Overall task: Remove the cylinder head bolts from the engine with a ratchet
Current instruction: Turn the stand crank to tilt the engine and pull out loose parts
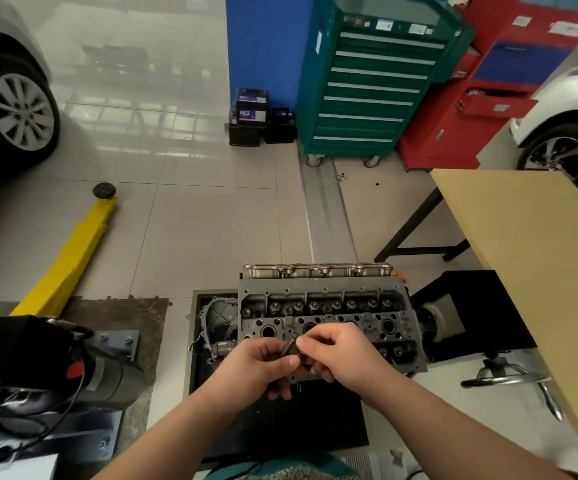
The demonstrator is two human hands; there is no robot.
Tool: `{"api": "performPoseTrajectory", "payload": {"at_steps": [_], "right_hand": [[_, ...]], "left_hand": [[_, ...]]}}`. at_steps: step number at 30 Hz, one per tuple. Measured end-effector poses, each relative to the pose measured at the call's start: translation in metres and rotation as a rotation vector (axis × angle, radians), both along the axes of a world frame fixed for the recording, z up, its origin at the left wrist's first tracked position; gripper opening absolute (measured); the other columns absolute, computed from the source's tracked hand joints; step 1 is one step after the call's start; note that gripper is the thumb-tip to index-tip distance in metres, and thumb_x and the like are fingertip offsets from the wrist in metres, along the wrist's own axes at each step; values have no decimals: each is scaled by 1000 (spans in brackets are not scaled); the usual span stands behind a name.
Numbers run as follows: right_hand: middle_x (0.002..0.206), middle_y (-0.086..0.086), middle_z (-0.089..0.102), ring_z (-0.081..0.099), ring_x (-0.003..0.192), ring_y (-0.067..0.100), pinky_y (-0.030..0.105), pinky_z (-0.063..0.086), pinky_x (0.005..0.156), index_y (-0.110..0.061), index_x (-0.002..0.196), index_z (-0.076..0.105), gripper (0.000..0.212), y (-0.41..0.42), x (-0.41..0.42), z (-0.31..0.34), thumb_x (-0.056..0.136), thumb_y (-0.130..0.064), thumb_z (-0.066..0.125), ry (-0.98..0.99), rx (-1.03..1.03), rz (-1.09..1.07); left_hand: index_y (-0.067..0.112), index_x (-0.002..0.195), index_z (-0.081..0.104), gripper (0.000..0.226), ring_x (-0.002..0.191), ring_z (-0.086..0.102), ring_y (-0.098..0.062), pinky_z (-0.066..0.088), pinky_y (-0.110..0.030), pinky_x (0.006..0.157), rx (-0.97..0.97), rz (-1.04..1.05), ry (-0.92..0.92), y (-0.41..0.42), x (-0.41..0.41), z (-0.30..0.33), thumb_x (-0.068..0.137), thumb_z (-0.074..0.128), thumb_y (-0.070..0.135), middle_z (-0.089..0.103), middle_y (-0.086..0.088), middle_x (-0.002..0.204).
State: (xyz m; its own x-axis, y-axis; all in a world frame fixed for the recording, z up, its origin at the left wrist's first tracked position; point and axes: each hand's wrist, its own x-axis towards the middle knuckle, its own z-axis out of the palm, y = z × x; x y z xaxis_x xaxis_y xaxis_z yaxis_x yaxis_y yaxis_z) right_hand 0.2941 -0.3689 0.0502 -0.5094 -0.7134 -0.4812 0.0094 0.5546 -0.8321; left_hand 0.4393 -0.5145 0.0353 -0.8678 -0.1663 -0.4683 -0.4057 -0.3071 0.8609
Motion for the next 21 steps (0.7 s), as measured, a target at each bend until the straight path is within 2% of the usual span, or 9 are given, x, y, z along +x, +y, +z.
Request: {"api": "performPoseTrajectory", "payload": {"at_steps": [2, 4, 6, 8, 9, 12, 14, 17, 21], "right_hand": [[82, -12, 75, 68, 69, -1, 12, 49, 59, -39, 100, 77, 16, 10, -1, 5, 90, -51, 72, 19, -1, 76], [88, -15, 76, 70, 76, -2, 9, 49, 62, -42, 100, 77, 14, 18, -1, 6, 89, -50, 73, 94, 4, 83], [87, -11, 77, 72, 77, 3, 13, 51, 63, -42, 98, 77, 8, 26, -9, 7, 90, -42, 74, 146, -5, -26], [85, -3, 78, 74, 74, 10, 19, 54, 61, -37, 97, 77, 12, 38, -26, 11, 94, -26, 74, 145, -61, -227], [86, -3, 78, 75, 76, 12, 21, 56, 61, -35, 96, 77, 15, 47, -37, 15, 95, -21, 74, 184, -76, -309], [94, -23, 75, 74, 84, 3, 17, 58, 67, -45, 97, 70, 21, 72, -69, 21, 93, -25, 76, 467, 7, -305], [93, -32, 71, 70, 90, -8, 10, 56, 74, -48, 102, 69, 21, 83, -77, 19, 92, -32, 77, 586, 59, -197], [93, -32, 67, 65, 96, -11, 4, 50, 79, -38, 116, 72, 22, 87, -74, 11, 93, -38, 72, 684, 48, 52], [103, -19, 71, 60, 92, -7, 2, 39, 78, -34, 122, 70, 29, 89, -64, -2, 96, -45, 62, 715, 40, 254]], "left_hand": [[3, 105, 74, 16, 65, 67, -17, 51, -27, 59, 24, -4, 1, 4, -4, 0, 101, 66, 17, 74, -9, 80], [4, 107, 75, 17, 73, 72, -20, 56, -27, 66, 87, -36, -9, 6, -10, 0, 102, 65, 16, 77, -12, 87], [11, 111, 78, 17, 88, 76, -20, 59, -29, 80, 70, -34, -41, 7, -18, -2, 103, 63, 16, 80, -10, 99], [22, 113, 79, 18, 98, 76, -13, 56, -33, 94, -41, 74, -86, 5, -27, -6, 104, 63, 20, 81, -1, 105], [22, 114, 78, 19, 101, 76, -13, 56, -35, 97, -32, 162, -85, 2, -31, -8, 105, 62, 20, 81, 1, 106], [13, 116, 75, 19, 101, 77, -26, 59, -40, 89, 124, 385, -59, -12, -47, -15, 106, 58, 16, 80, -10, 107], [9, 117, 72, 20, 88, 76, -27, 61, -40, 81, 174, 463, -48, -14, -56, -18, 106, 57, 15, 79, -13, 102], [11, 125, 68, 23, 69, 63, -22, 53, -38, 69, 263, 561, -28, -5, -67, -21, 107, 56, 20, 69, -10, 81], [13, 129, 63, 32, 59, 50, -17, 41, -34, 59, 279, 679, -60, 17, -75, -22, 108, 54, 35, 59, -6, 72]]}}
